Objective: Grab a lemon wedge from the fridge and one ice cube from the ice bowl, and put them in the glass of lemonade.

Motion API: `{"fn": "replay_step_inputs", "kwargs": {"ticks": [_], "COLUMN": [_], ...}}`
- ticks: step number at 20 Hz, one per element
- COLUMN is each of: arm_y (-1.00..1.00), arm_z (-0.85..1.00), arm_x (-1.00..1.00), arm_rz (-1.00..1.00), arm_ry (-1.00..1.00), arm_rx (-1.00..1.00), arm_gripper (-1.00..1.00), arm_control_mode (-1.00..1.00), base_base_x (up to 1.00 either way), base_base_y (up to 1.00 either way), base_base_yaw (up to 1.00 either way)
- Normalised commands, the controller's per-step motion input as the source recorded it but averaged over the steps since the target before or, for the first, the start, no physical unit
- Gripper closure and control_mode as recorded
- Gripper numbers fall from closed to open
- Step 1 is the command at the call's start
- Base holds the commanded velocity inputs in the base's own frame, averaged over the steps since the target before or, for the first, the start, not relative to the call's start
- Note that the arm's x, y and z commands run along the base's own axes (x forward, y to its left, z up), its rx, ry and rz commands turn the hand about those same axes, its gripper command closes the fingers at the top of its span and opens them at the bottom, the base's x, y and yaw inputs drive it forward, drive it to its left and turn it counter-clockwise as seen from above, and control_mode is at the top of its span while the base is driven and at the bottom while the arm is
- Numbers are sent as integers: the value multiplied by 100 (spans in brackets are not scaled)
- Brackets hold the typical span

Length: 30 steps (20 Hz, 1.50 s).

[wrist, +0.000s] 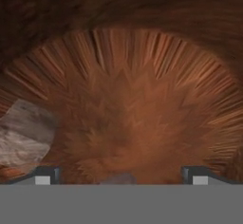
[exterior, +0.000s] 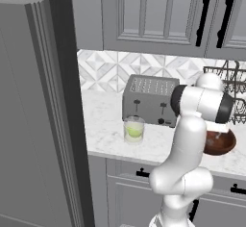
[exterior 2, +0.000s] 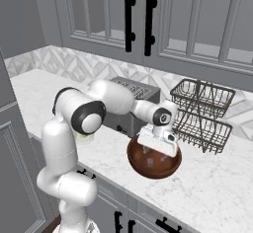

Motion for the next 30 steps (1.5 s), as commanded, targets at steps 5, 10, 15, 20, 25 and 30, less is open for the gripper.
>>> {"fn": "replay_step_inputs", "kwargs": {"ticks": [5, 10, 15, 20, 25, 30], "arm_y": [0, 1, 1, 1, 0, 0], "arm_z": [2, -26, -51, -3, 14, 18], "arm_x": [0, 0, 0, -1, -18, -13], "arm_rz": [0, 0, 0, 0, 0, 0], "arm_ry": [-8, -38, -31, -8, 1, 1], "arm_rx": [0, 0, 0, 0, 0, 0], "arm_gripper": [-100, -100, -100, -100, -100, -100], "arm_control_mode": [-100, -100, -100, -100, -100, -100], "base_base_x": [0, 0, 0, 0, 0, 0], "base_base_y": [0, 0, 0, 0, 0, 0], "base_base_yaw": [0, 0, 0, 0, 0, 0]}}
